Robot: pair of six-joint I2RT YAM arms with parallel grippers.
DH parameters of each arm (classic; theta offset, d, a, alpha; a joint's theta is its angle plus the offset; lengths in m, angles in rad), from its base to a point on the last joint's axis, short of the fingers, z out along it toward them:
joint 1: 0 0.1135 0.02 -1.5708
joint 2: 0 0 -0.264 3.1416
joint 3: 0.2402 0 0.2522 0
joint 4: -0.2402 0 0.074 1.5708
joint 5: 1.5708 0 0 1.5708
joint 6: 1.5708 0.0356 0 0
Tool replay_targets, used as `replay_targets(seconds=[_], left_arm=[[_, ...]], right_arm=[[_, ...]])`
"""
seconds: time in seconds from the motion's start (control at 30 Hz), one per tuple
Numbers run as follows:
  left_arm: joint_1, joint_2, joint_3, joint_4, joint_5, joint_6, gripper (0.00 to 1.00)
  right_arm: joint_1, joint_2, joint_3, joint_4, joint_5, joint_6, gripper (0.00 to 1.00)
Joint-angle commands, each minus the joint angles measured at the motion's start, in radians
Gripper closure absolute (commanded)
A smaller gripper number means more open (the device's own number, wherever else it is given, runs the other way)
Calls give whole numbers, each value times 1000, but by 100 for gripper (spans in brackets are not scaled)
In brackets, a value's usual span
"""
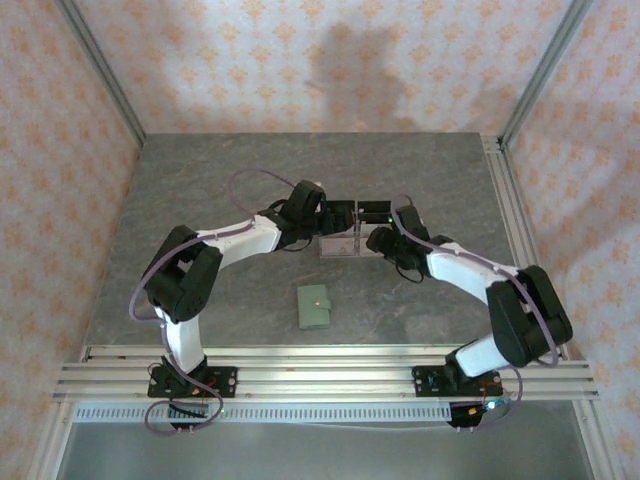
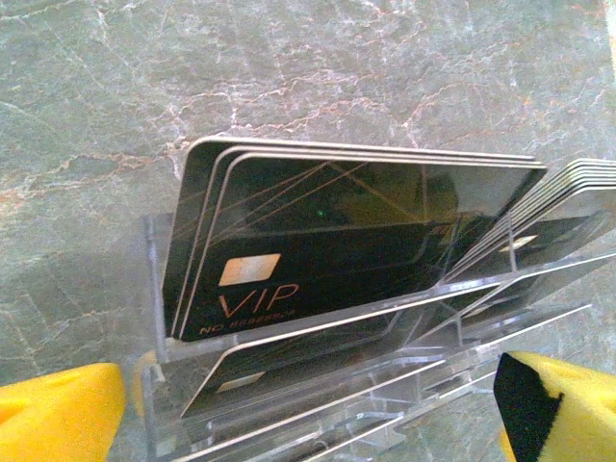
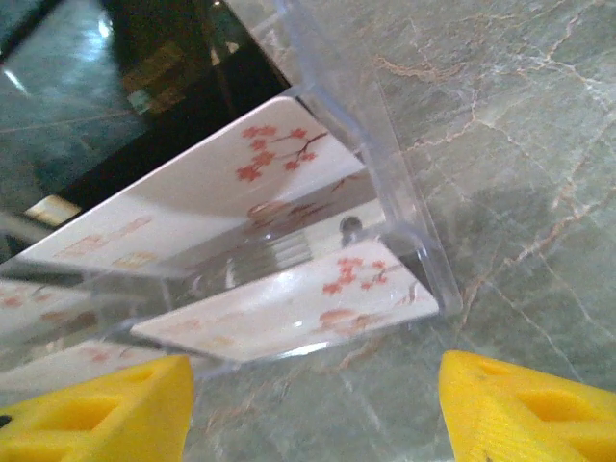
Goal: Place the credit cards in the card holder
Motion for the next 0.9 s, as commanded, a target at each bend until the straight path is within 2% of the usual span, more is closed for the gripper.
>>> replay_targets(seconds=[0.0, 0.1, 0.2, 0.4, 0.6, 0.87], left_arm=[[9, -58, -17, -26, -40, 20, 0], [21, -116, -62, -26, -55, 15, 0], [42, -201, -120, -34, -74, 5, 0], [108, -420, -221, -193, -195, -7, 0], [215, -598, -296, -407, -292, -56, 0], [280, -725, -370, -488, -299, -43, 0]], right_arm=[[1, -120, -36, -98, -35, -29, 31], [7, -212, -63, -185, -48, -33, 32], [64, -288, -60, -288, -35, -34, 35], [310, -261, 34, -419, 68, 10, 39], [517, -12, 213, -493, 184, 34, 42], [661, 300, 488, -626, 255, 6, 45]])
